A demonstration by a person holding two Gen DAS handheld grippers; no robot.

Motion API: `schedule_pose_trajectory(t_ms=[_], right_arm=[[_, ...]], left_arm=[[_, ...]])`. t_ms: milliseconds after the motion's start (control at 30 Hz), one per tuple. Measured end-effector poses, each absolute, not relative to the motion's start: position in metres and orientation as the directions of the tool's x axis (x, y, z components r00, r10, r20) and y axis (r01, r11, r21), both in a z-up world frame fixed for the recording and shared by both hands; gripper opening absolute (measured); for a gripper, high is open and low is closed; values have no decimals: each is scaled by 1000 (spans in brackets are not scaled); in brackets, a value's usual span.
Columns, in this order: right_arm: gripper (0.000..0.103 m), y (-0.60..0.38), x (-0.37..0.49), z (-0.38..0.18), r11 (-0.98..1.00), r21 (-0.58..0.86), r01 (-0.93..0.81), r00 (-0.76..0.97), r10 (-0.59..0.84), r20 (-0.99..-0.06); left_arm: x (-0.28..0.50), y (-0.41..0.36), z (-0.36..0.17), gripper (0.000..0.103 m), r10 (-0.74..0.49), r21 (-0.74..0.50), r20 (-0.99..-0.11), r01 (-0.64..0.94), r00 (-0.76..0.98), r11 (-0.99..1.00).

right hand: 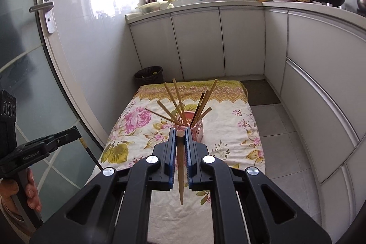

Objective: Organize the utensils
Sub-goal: 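Carry both chopsticks upright over the holder and insert them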

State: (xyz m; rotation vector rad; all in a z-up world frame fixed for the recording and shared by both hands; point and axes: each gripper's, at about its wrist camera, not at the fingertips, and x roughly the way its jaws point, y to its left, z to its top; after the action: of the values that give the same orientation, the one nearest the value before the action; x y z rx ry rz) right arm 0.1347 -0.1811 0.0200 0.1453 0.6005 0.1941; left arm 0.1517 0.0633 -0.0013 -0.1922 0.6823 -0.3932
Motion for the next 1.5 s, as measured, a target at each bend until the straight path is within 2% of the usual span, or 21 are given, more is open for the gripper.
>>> schedule_pose_trajectory(t_ms=[433,700,833,1033,1133,1333,1500], right_arm=[[8,-219,161,135,959,256,-118,896,214,-388],[8,-223,208,168,958,254,-136,925,214,-314],[8,-223,233,167,955,260,-141,929,218,-299],[8,-217,270,143,955,260,-143,917,227,-329],[8,-211,285,125,956,256,-141,904,230,-362],[8,-193,306,104,957,251,-143,894,234,-382],[8,-170,325,84,966,211,-146,895,220,-388]], left_arm=[[204,13,99,6,-452,-224,-472,393,757,892],[280,-19,110,6,-425,-173,-451,390,785,904],[319,-30,94,6,-409,-167,-476,376,779,911],[350,-33,43,6,-402,-186,-544,361,736,914],[344,-20,40,6,-419,-218,-518,359,746,908],[315,19,71,7,-457,-286,-393,367,798,885],[306,44,78,7,-452,-296,-374,358,810,886]])
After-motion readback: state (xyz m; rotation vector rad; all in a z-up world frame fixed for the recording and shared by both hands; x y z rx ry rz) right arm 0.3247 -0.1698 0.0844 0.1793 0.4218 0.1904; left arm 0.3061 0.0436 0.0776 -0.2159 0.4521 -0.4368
